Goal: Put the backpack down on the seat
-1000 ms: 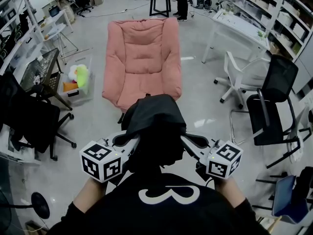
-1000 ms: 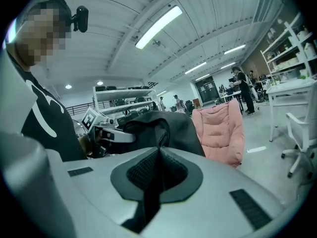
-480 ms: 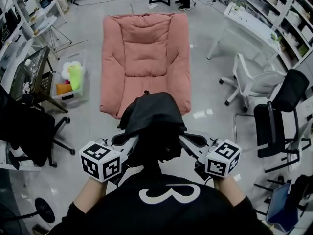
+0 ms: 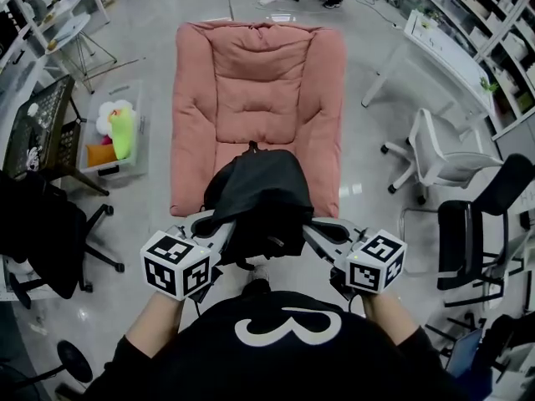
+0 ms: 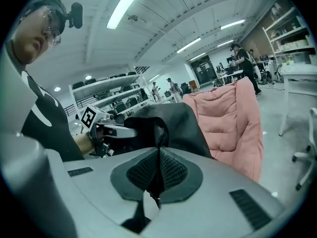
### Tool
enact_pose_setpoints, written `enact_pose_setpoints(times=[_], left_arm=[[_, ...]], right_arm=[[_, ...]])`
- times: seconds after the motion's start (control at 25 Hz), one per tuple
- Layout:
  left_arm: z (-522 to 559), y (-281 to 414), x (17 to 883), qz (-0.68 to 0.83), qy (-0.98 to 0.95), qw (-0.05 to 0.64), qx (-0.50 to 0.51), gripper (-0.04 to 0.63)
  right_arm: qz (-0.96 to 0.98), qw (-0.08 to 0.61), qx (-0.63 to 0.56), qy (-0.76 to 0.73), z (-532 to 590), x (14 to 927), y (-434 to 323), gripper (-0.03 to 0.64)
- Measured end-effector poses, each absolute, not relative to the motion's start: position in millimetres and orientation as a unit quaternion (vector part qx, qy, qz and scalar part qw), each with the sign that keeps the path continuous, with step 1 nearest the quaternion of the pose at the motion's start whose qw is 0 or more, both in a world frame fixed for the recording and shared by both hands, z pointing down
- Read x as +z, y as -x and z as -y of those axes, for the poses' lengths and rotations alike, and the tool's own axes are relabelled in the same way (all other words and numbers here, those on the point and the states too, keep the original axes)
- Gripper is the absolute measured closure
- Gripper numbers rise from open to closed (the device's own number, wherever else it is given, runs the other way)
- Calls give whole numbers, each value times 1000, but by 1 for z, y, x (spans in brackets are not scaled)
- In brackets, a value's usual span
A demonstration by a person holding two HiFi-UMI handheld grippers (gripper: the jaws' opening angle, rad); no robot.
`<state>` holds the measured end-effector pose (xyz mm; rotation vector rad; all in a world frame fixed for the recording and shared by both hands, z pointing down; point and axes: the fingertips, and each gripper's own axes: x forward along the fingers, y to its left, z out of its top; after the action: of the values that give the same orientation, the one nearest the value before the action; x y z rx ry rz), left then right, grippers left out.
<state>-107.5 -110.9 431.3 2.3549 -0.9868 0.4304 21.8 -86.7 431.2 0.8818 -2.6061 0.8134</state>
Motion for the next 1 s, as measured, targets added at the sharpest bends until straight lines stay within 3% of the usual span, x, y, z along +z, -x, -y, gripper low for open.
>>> enact_pose_setpoints(times=[0.32, 1.0], left_arm=[[175, 117, 436, 379, -876, 240, 180, 584], [311, 101, 466, 407, -852, 257, 204, 583]], right_arm=[[893, 134, 282, -324, 153, 439, -14, 603], [882, 155, 310, -319, 293, 466, -29, 603]])
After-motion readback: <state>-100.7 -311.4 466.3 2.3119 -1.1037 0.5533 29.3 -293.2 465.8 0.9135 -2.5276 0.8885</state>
